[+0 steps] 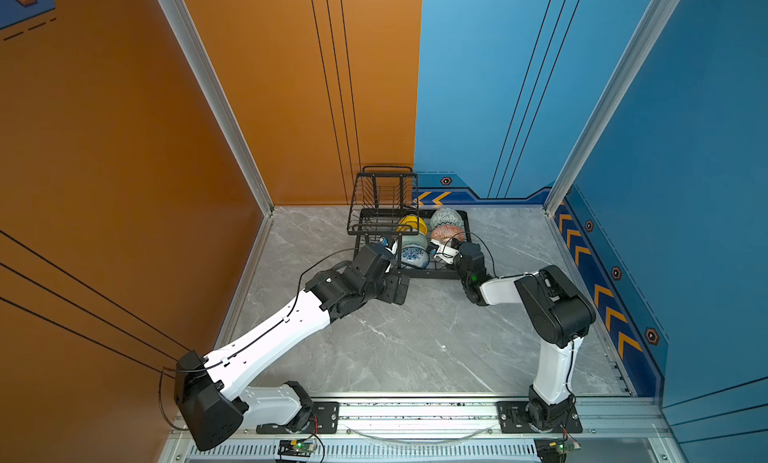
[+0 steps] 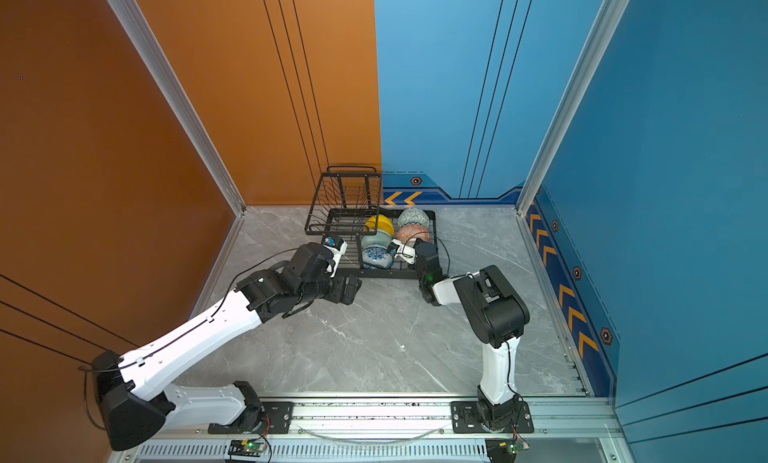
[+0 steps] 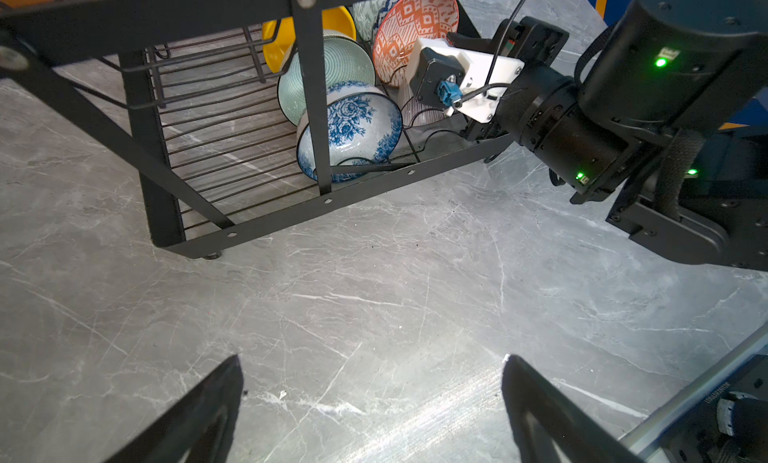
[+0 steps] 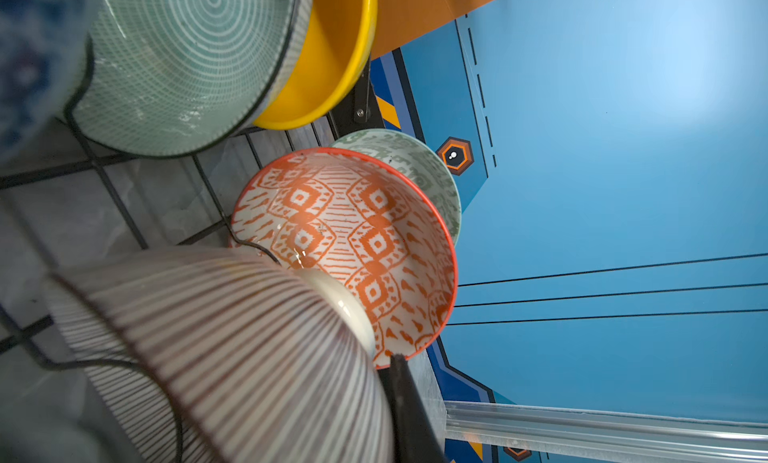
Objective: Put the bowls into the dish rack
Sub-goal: 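Lower the pink striped bowl into the slot beside the orange patterned bowl, then open the right gripper and release the pink striped bowl in the rack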
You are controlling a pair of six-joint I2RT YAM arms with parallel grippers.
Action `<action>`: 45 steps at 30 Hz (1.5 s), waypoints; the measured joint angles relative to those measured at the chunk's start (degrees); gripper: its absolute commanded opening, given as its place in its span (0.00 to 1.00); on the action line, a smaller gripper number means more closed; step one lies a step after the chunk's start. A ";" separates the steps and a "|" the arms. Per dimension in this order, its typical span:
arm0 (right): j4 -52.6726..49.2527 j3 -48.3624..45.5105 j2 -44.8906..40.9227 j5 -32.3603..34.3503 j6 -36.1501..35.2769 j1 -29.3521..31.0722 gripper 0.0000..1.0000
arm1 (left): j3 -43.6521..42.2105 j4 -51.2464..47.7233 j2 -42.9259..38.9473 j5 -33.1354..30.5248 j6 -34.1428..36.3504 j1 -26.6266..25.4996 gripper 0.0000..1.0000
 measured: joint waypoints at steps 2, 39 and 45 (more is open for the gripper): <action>-1.25 0.63 0.00 -0.37 0.90 -0.20 0.00 | 0.00 0.00 -0.09 0.02 0.00 0.00 0.98; -8.04 2.25 -4.37 -2.62 6.93 -0.57 0.54 | -1.92 0.02 -3.93 0.04 -0.04 0.31 0.98; -9.09 2.25 -5.73 -3.21 7.34 -0.61 0.68 | -2.27 0.00 -4.50 0.04 -0.04 0.31 0.98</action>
